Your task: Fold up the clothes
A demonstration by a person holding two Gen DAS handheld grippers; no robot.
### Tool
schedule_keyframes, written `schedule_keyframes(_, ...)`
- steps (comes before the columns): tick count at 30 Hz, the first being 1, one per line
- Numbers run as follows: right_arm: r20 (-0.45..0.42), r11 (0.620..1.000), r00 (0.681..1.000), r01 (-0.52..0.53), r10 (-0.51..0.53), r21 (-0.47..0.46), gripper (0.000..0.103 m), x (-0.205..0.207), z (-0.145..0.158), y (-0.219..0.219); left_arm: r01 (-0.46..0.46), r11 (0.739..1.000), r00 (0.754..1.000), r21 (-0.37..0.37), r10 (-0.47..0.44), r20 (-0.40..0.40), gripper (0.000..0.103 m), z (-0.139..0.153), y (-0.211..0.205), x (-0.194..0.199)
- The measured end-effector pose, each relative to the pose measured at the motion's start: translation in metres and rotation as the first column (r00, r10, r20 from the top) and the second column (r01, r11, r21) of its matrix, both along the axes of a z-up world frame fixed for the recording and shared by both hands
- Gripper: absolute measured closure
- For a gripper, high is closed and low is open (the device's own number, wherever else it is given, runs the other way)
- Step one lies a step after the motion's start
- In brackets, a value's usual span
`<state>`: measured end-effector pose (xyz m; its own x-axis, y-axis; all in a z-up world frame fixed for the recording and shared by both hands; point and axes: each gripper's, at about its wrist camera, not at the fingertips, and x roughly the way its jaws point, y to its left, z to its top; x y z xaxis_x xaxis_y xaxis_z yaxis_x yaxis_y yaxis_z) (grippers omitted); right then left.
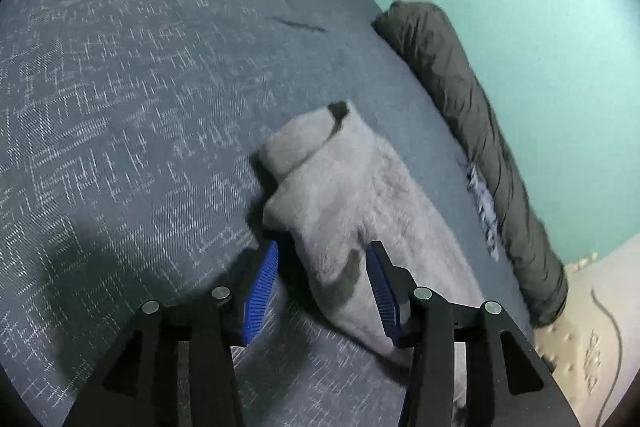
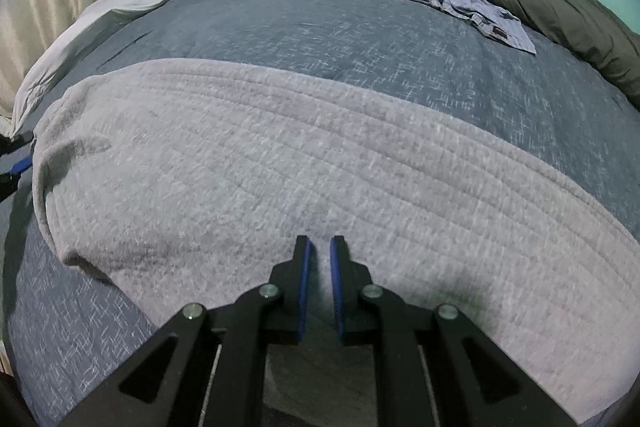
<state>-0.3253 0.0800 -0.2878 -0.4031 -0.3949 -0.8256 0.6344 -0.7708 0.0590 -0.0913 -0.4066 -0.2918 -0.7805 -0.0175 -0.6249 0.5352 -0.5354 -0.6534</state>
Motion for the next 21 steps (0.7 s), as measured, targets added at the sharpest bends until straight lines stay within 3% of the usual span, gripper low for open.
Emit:
schedule_keyframes(1,-0.001,1.0,1.0,0.001,-0.001,0.001,0.094,0.001,0.0,0.0,0.009,1.0,1.0,0.002,-0.009,0.007,0.055,-0.003,0.001,0.0)
schedule_keyframes(3,-0.003,1.0,1.0,0.001,-0.001,0.003,0.094,0.001,0.0,-0.001,0.028,0.999,1.0,-0.016,-0.028,0.009,0.089,-0.004,0.0,-0.004)
schedule_keyframes(8,-0.004,1.0,1.0,0.005,-0.005,-0.002,0.094,0.002,-0.001,-0.001,0.028,0.997,0.999,-0.07,-0.03,-0.023,0.094,0.002,-0.004,-0.003)
schedule_keyframes(12,-0.015,1.0,1.0,-0.003,0.003,0.009,0.094,0.004,0.0,-0.002,-0.032,0.998,0.996,-0.059,0.027,-0.087,0.095,0.008,-0.022,0.011)
schedule_keyframes(21,-0.03,0.999,1.0,-0.006,0.008,0.044,0.094,0.008,0.003,-0.002,-0.057,0.997,0.996,-0.047,0.053,-0.067,0.095,-0.006,-0.031,0.012)
